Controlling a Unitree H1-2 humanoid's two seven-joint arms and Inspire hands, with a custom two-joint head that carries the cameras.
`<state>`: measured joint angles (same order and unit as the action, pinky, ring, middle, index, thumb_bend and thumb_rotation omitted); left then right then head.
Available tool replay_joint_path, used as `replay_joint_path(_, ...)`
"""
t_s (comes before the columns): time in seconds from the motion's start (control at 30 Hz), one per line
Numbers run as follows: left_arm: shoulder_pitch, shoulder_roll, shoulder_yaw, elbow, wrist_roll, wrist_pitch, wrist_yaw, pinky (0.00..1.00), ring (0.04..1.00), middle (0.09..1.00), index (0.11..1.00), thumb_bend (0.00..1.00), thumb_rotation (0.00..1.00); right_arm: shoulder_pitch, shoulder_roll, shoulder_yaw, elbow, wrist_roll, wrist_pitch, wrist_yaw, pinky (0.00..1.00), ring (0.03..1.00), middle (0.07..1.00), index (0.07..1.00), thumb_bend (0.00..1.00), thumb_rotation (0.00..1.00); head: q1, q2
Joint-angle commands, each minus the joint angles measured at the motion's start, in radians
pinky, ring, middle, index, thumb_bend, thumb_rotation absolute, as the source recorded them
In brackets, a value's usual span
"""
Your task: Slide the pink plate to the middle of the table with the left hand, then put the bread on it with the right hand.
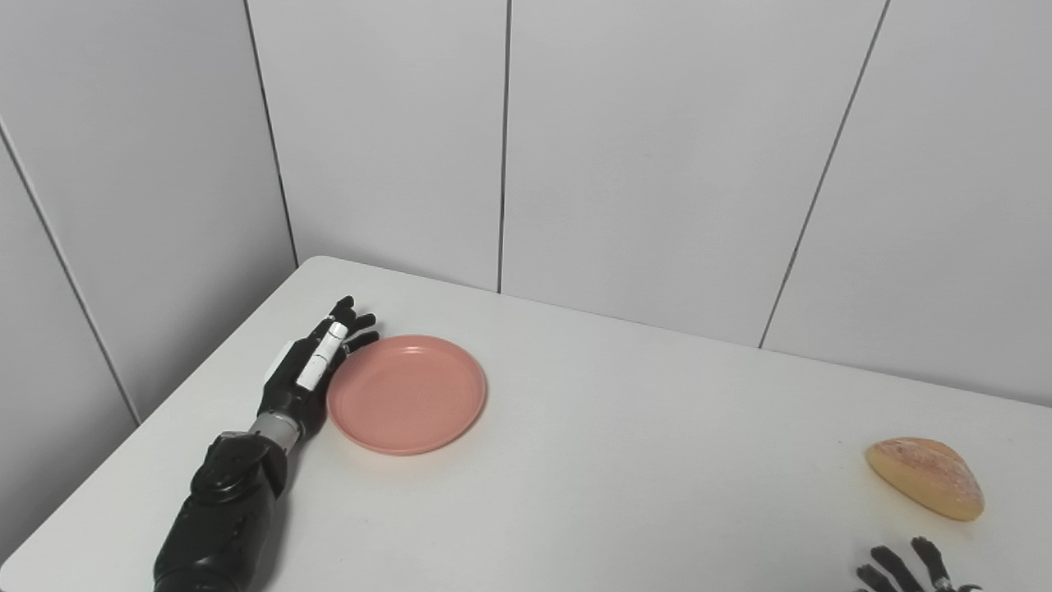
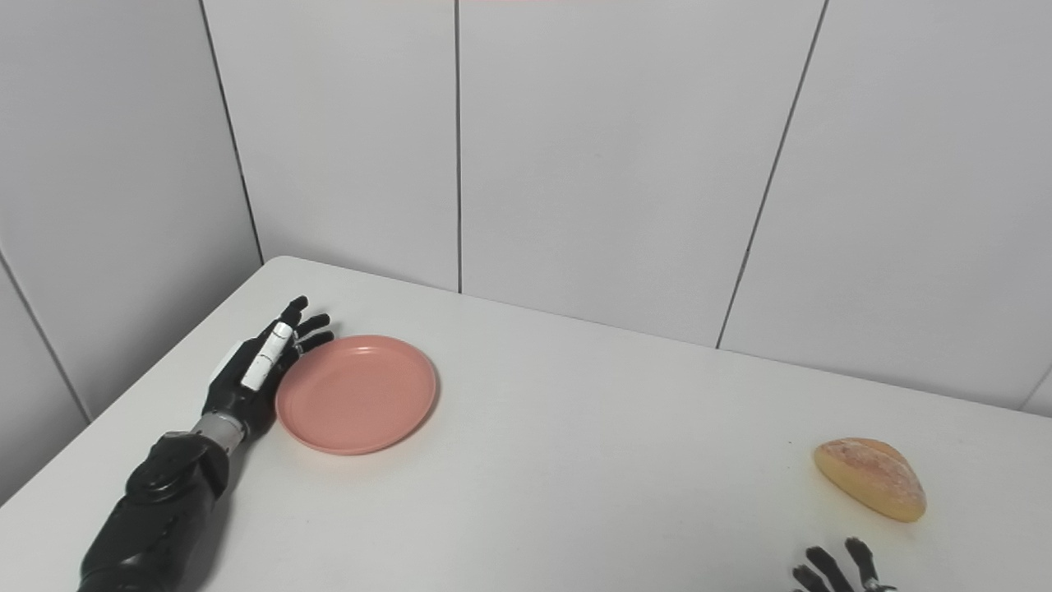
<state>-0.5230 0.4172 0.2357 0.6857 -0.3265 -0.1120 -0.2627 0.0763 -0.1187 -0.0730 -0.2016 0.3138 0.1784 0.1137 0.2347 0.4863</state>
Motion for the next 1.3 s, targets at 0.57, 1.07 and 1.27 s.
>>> replay_joint_path(0.57,-0.004,-0.045,-0.042,-0.084,0.024,0.075,-0.007,0.76,0.802,0.818,0.884,0.87,0.72,0.022,0.013,0.047,-0.034,-0.028,0.058,-0.012,0.85,0.865,0.883,0.985,0.74,0.99,-0.138,0.05)
replay_joint_path(1.07,-0.008,-0.062,-0.044,-0.109,0.012,0.132,-0.027,0.76,0.816,0.844,0.901,0.84,0.72,0.023,0.059,0.1,-0.058,-0.078,0.066,-0.062,0.81,0.828,0.865,0.949,0.75,0.95,-0.259,0.077)
replay_joint_path(1.27,0.002,-0.111,-0.044,-0.134,0.035,0.133,0.033,0.82,0.821,0.841,0.915,0.81,0.7,0.021,0.069,0.116,-0.06,-0.112,0.055,-0.074,0.79,0.817,0.854,0.941,0.77,0.95,-0.273,0.079)
